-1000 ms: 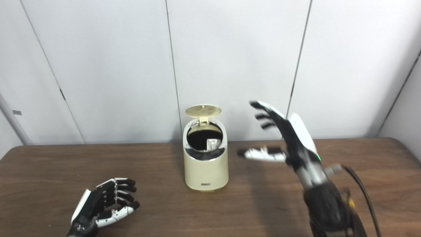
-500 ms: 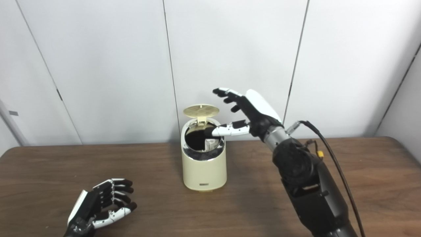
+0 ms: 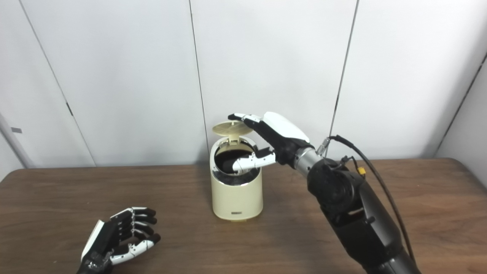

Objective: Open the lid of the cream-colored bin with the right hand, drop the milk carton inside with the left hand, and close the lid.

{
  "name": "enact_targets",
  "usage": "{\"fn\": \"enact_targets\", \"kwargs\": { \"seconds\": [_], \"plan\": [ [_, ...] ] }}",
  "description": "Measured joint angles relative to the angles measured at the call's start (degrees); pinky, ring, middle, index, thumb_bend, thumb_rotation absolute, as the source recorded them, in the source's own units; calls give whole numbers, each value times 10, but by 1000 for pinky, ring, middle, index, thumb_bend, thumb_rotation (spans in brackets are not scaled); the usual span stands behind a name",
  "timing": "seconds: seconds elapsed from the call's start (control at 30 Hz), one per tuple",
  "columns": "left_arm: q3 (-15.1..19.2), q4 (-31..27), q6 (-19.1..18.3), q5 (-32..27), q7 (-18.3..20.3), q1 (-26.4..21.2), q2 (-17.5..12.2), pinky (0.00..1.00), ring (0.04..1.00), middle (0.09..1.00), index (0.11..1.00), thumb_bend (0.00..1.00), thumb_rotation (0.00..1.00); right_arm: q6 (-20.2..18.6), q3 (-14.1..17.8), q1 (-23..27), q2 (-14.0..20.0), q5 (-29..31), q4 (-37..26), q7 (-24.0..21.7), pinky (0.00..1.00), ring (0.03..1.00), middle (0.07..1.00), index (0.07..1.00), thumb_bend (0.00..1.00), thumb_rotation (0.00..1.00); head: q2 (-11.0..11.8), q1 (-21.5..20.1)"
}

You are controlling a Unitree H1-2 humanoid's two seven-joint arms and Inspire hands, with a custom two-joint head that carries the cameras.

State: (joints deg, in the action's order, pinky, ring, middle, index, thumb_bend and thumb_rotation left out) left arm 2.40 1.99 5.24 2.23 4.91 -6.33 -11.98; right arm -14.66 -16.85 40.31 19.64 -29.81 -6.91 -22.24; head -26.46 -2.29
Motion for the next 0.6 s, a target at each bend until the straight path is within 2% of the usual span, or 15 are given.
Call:
{"fn": "enact_targets", "kwargs": {
  "seconds": [0.2,0.37,0.6],
  "plan": [
    [1,0,-1,1,-1,0,1,423,528,618,656,587,0,23,0,-23,24,-1,-26,-8,851,970,875,856,704,618,-5,4],
    [1,0,0,5,-3,0,5,411,510,605,649,582,0,22,4,-36,47,-3,-67,-29,843,990,880,848,695,598,-9,5],
    [1,0,12,7,-7,0,6,412,511,597,639,584,0,22,8,-42,55,-3,-88,-52,853,972,863,839,677,533,-14,10]
  ]
}}
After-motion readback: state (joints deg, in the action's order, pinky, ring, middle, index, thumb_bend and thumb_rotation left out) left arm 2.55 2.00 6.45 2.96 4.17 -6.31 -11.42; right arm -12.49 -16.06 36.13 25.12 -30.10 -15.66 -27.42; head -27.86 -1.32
